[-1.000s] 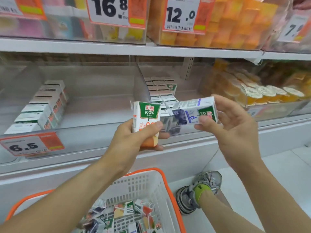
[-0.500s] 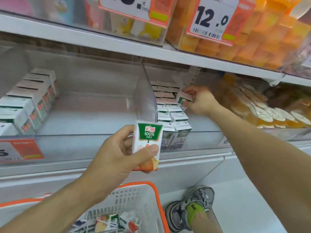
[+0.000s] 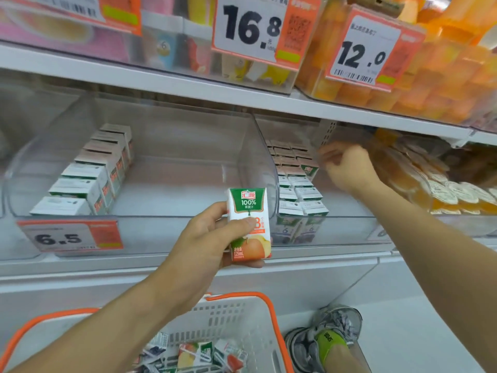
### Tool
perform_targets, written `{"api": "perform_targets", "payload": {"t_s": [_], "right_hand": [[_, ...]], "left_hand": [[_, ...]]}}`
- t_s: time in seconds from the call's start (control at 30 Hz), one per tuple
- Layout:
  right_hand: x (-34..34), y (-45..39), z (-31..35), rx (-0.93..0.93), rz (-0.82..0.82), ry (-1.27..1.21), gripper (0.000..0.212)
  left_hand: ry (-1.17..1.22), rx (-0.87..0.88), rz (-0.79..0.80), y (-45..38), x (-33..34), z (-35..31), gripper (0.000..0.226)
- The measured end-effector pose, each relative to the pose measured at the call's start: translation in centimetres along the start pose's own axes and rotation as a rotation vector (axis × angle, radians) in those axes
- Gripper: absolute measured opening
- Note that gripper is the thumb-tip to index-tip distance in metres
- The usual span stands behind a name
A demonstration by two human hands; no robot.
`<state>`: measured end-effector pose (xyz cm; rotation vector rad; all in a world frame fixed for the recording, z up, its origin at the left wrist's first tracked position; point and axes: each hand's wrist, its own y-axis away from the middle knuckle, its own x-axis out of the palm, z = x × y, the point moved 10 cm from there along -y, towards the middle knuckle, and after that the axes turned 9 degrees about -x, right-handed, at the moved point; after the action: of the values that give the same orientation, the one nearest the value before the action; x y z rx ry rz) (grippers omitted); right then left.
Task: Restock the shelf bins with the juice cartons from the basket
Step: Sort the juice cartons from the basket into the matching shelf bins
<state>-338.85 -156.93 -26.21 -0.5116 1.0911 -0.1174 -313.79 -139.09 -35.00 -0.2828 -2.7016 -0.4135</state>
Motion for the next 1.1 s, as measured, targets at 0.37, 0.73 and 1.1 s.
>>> {"api": "perform_targets", "payload": {"t_s": [0.37, 0.73, 1.1], "right_hand": [[1.9, 12.9, 22.6, -0.188, 0.442, -0.704, 0.039], [8.1, 4.4, 27.6, -0.18, 0.101, -0.752, 0.025], [22.9, -7.1, 28.9, -0.073, 0.175, -0.32, 0.03]], "left_hand": [[-0.216, 0.059, -0.082, 6.9, -3.8, -3.5, 0.036], [-1.346, 0.654, -0.734, 12.2, -15.6, -15.4, 0.045], [-1.27, 0.571, -0.696, 11.1, -21.6, -12.8, 0.039]]}}
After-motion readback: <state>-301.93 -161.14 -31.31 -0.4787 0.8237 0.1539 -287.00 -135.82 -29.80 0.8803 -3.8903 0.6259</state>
